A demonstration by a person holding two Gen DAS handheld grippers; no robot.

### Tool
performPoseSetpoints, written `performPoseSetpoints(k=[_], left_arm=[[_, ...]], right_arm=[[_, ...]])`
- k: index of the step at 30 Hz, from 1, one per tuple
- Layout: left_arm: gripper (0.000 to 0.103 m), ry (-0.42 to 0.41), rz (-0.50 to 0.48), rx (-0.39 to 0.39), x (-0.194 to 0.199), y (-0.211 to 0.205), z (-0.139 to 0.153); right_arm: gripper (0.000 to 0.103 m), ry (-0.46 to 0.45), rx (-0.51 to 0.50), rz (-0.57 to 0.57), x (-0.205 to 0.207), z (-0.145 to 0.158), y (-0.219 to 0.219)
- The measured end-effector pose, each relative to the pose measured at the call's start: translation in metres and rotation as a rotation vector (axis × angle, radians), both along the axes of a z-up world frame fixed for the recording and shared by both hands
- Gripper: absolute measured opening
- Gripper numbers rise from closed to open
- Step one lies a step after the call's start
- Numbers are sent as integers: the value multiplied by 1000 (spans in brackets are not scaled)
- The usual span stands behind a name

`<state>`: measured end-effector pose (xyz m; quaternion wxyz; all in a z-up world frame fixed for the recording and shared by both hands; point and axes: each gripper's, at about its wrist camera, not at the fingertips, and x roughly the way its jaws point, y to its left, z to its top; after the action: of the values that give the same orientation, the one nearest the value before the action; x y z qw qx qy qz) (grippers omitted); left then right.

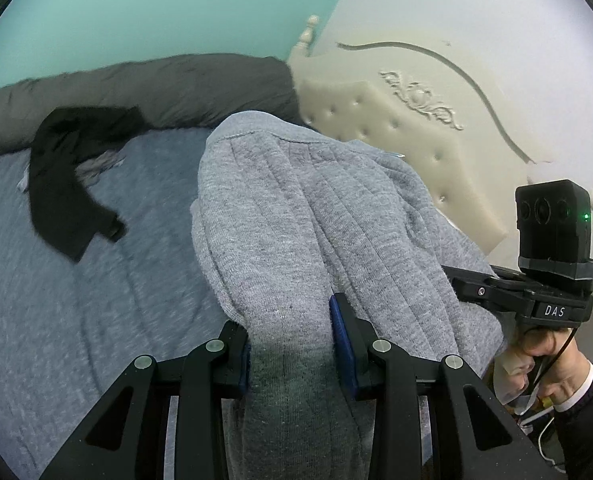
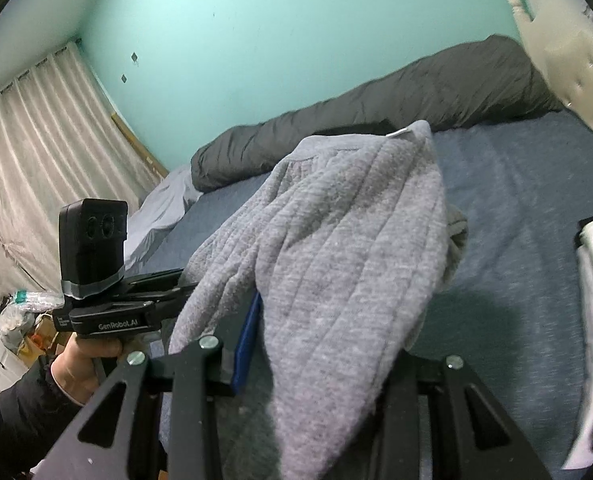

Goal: Fold clothes
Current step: 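Carry the held sweatpants with both grippers toward the stack of folded clothes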

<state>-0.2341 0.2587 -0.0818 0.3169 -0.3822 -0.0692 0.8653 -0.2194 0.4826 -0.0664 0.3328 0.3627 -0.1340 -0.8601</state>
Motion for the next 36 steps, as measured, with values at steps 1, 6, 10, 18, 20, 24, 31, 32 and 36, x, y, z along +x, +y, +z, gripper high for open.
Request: performPoseSetpoints(k=[1,6,10,18,20,24,31,32,36], left_arm=[[36,5,-7,1,-1,10,5],[36,26,-49,8,-6,71,29],[36,30,-86,19,-11,124,38],[36,22,-142,42,-29,227,44],[36,21,-152,47,-32,248,43],[36,19,-171,58,-38,290,39],[36,-1,-168,82,-44,340,21],[36,-4,-167,81,-45,345,18],[36,-3,-166,66,-48,361,7]], right_arm=[[36,6,0,-5,1,5,10],[36,34,2,-36,3,27,72],[36,44,5,-69,3,39,130],[36,61,31,-113,-5,47,225],[36,64,43,-121,-8,48,246],[36,71,82,-128,-15,50,286],[36,64,111,-125,-26,36,332],[36,63,114,-125,-27,33,338],[36,58,126,-122,-33,24,357]])
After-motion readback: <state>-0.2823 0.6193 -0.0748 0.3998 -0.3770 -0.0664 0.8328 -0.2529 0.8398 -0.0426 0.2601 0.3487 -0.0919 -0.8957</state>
